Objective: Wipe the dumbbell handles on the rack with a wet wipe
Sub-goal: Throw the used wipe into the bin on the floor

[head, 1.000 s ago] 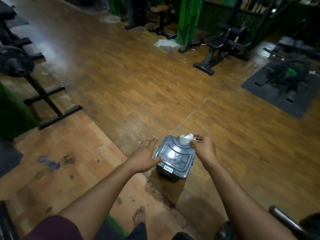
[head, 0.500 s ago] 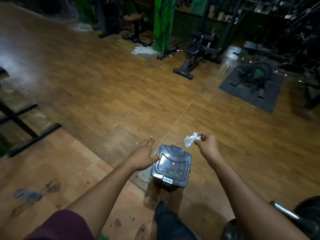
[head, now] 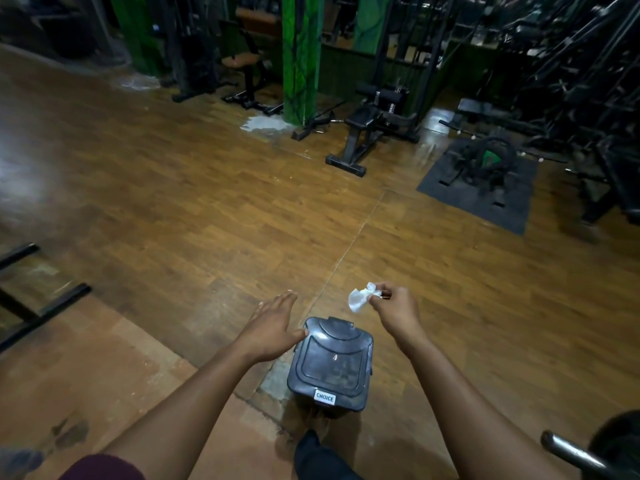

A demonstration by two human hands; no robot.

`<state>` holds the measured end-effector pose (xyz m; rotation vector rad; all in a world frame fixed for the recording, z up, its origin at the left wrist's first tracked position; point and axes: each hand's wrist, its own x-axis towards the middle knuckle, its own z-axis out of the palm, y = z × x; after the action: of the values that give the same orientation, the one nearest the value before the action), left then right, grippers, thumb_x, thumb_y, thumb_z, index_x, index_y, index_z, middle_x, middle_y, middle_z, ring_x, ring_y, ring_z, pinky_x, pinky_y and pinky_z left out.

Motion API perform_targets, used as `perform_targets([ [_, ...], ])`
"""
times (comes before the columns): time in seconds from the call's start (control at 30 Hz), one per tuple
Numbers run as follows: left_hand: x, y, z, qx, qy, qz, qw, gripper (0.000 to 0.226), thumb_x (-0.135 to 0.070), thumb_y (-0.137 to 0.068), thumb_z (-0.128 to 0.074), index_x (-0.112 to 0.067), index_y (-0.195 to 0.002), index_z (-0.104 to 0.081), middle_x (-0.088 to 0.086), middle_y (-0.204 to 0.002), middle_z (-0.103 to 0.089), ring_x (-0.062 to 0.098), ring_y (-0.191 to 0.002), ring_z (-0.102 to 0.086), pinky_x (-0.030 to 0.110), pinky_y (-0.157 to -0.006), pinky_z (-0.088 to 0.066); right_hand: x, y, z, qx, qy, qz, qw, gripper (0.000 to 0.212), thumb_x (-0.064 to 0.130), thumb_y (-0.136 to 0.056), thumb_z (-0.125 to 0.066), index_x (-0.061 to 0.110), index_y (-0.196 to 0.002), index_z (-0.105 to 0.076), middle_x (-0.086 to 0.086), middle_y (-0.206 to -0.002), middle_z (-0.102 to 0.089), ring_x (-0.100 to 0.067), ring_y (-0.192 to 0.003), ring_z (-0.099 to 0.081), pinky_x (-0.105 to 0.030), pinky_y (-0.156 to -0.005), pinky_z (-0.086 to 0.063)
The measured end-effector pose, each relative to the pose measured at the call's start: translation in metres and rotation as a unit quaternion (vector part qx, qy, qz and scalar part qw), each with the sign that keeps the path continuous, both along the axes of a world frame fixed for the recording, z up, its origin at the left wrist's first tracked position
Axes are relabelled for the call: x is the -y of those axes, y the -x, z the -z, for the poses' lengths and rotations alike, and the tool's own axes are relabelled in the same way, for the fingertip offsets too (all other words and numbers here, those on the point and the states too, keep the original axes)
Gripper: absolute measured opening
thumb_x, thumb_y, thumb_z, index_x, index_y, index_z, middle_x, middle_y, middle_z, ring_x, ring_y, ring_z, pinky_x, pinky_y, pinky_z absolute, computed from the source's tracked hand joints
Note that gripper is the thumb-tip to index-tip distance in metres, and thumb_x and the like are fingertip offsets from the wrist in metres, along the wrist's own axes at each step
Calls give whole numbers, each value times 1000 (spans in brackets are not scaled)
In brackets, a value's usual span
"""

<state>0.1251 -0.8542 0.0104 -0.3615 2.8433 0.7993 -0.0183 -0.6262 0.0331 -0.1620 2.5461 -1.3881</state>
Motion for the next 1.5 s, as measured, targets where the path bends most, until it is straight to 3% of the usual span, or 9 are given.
perform_targets([
  [0.5,-16,76,62,48,-68,33,996,89,-57,-90,-59,-17,-161,-21,1,-167,-24,17,-153,-23,29,-120,-15,-15,46,56,53,-50,15,997,12,22,-77,-62,24,-80,-74,6,-66,-69,-9,-64,-61,-28,-61,-44],
  [0.73,-6,82,142,110,-159,-1,981,61,-36,-90,-71,-19,-144,-48,0,-142,-53,18,-132,-49,24,-99,-36,0,54,144,90,-90,18,992,3,24,-82,-71,22,-82,-73,4,-74,-72,-13,-73,-67,-29,-68,-48],
  [0.83,-3,84,192,147,-209,-41,966,53,-25,-94,-70,-19,-143,-49,-9,-133,-49,4,-120,-44,13,-91,-35,5,56,196,113,-109,25,987,5,25,-83,-75,21,-86,-73,4,-82,-74,-14,-80,-68,-31,-76,-50],
  [0.97,-10,89,260,179,-279,-115,936,42,-12,-100,-63,-31,-128,-37,-20,-116,-42,5,-114,-43,-8,-66,-30,4,54,270,141,-128,44,981,14,29,-82,-75,19,-91,-75,4,-88,-75,-13,-86,-68,-31,-79,-51],
  [1.07,-12,90,329,216,-324,-200,899,36,-12,-102,-60,-30,-123,-38,-23,-117,-43,5,-113,-45,9,-78,-39,-1,50,312,151,-130,69,977,11,29,-84,-75,19,-88,-74,5,-82,-72,-10,-79,-64,-25,-70,-44],
  [1.13,-9,84,391,250,-339,-270,866,30,-20,-99,-65,-24,-126,-51,-15,-121,-61,13,-118,-56,22,-89,-45,-9,44,335,158,-126,77,976,11,30,-85,-75,19,-85,-72,8,-76,-69,-9,-73,-63,-23,-65,-43],
  [1.23,-2,72,487,281,-375,-346,813,68,-46,-80,-74,-17,-136,-50,2,-130,-65,22,-116,-63,42,-104,-50,-22,33,362,172,-119,74,975,11,30,-87,-74,20,-82,-70,7,-70,-66,-6,-66,-60,-25,-62,-44],
  [1.33,-1,61,578,293,-377,-395,785,90,-64,-61,-72,-21,-137,-50,1,-127,-67,23,-109,-66,46,-100,-54,-32,24,383,192,-117,74,972,10,30,-86,-74,22,-81,-70,8,-66,-63,-4,-62,-58,-25,-62,-44],
  [1.5,-13,77,508,258,-380,-421,782,82,-60,-67,-72,-19,-134,-51,-2,-123,-67,23,-107,-64,42,-99,-52,-31,5,384,236,-78,67,966,11,23,-88,-73,15,-82,-69,9,-65,-59,-1,-59,-53,-21,-61,-42],
])
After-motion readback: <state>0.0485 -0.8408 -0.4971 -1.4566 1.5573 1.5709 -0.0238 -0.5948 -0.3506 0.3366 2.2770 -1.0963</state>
